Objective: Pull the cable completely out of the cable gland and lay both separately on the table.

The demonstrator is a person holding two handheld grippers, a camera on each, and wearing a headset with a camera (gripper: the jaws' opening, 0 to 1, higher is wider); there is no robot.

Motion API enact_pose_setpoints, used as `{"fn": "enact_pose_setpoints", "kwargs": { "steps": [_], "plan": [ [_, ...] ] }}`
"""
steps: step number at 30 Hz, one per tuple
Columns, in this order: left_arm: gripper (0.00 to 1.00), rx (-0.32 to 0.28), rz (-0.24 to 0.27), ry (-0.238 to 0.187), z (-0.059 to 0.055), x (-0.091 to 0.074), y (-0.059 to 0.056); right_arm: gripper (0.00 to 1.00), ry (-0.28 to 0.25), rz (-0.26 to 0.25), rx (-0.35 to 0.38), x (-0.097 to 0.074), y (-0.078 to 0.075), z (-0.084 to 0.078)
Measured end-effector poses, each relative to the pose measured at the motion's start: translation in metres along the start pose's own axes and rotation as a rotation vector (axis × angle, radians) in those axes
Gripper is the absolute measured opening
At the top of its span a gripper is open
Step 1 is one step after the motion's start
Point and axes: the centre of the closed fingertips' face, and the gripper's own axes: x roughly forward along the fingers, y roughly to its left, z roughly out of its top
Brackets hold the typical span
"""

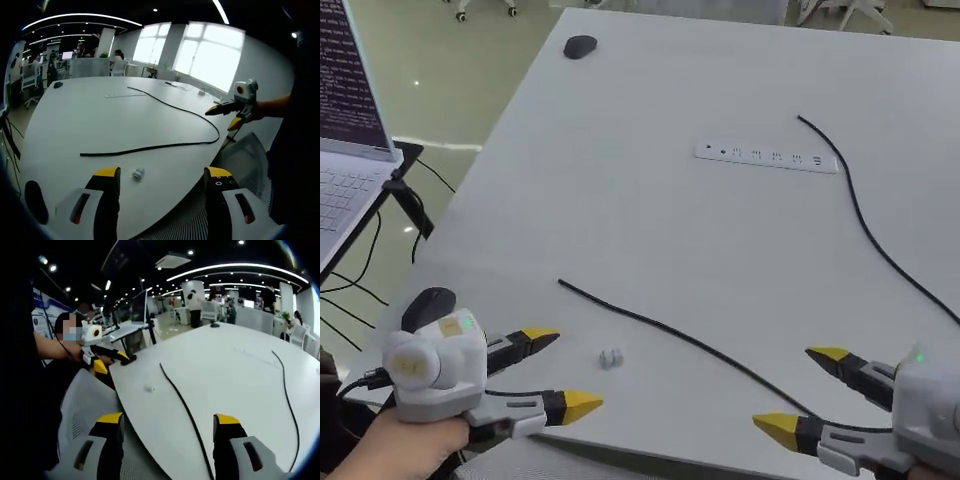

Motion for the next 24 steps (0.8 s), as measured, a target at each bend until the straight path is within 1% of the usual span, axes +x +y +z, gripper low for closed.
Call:
{"fn": "enact_pose_setpoints", "kwargs": {
  "steps": [2, 3, 5, 6, 7, 8, 10, 13, 16, 19, 20, 21, 24],
  "plan": [
    [0.72, -0.003, 0.008, 0.010, -0.003, -0.001, 0.001, 0.75, -0.001, -0.002, 0.025, -0.001, 0.001, -0.005],
    [0.74, -0.006, 0.012, 0.014, -0.005, -0.001, 0.002, 0.76, -0.001, -0.003, 0.024, 0.000, 0.002, -0.006],
    [0.76, -0.021, 0.021, 0.031, -0.010, -0.003, 0.005, 0.79, -0.001, 0.011, 0.053, 0.001, 0.004, -0.009],
    [0.78, -0.026, 0.018, 0.036, -0.011, -0.004, 0.005, 0.82, 0.006, 0.030, 0.077, 0.003, 0.007, -0.013],
    [0.80, -0.026, 0.018, 0.036, -0.011, -0.004, 0.005, 0.87, 0.022, 0.034, 0.091, 0.004, 0.007, -0.017],
    [0.81, -0.020, 0.021, 0.037, -0.011, -0.004, 0.006, 0.90, 0.028, 0.033, 0.099, 0.005, 0.006, -0.019],
    [0.82, -0.020, 0.025, 0.047, -0.013, -0.005, 0.007, 0.91, 0.028, 0.032, 0.092, 0.005, 0.004, -0.021],
    [0.88, -0.039, 0.022, 0.054, -0.015, -0.005, 0.006, 0.99, 0.031, 0.041, 0.095, 0.006, 0.005, -0.022],
    [0.89, -0.036, 0.018, 0.068, -0.019, -0.004, 0.005, 0.99, 0.037, 0.050, 0.075, 0.006, 0.006, -0.022],
    [0.94, -0.043, 0.019, 0.085, -0.026, -0.002, 0.003, 0.99, 0.056, 0.059, 0.062, 0.008, 0.007, -0.026],
    [0.93, -0.048, 0.016, 0.095, -0.029, -0.002, 0.003, 0.99, 0.065, 0.062, 0.062, 0.009, 0.007, -0.028],
    [0.92, -0.044, 0.015, 0.097, -0.030, -0.003, 0.002, 0.99, 0.073, 0.065, 0.066, 0.009, 0.008, -0.030],
    [0.93, -0.047, 0.017, 0.090, -0.028, -0.004, 0.002, 0.99, 0.064, 0.073, 0.074, 0.009, 0.010, -0.028]
  ]
}}
